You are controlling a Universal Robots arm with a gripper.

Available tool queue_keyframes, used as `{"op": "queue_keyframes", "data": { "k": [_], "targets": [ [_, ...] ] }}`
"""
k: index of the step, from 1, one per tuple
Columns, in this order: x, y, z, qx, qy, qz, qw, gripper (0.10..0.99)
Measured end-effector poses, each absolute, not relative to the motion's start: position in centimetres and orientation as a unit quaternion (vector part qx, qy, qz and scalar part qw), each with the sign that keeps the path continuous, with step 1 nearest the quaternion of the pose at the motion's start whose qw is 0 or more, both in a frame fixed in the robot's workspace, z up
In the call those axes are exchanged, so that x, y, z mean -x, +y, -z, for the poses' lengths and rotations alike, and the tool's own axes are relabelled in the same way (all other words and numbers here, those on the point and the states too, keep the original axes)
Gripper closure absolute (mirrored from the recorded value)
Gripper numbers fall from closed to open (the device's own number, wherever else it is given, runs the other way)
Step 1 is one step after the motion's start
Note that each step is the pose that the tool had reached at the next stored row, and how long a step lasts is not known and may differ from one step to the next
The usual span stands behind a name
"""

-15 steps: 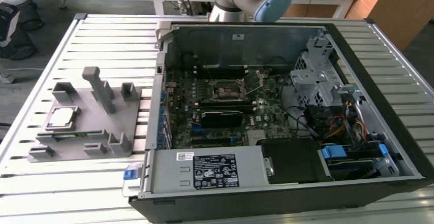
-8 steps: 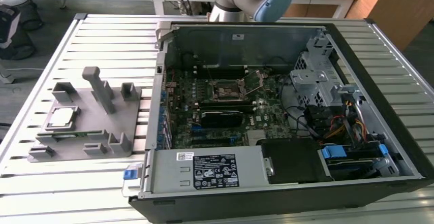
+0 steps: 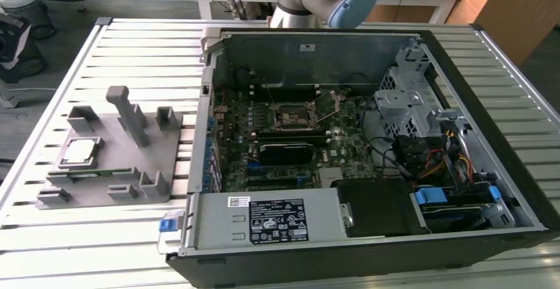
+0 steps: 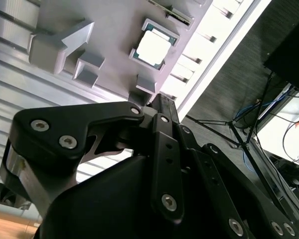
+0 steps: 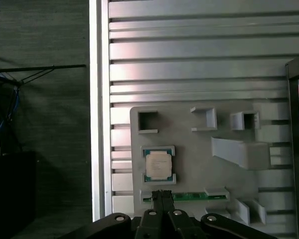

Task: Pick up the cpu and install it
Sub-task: 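Pick up the cpu and move it towards the insertion slot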

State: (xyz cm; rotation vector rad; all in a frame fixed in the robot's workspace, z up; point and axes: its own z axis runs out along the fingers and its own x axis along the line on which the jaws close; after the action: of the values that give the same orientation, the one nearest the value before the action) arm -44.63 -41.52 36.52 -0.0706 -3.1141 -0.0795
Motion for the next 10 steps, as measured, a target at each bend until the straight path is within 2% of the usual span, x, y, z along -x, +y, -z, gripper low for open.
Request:
{"op": "queue_keyframes", "data": {
  "k": [10],
  "targets": [
    [44.2,-41.8,-35.3,0.017,-0.999,0.025,0.017,0.98]
  ]
}}
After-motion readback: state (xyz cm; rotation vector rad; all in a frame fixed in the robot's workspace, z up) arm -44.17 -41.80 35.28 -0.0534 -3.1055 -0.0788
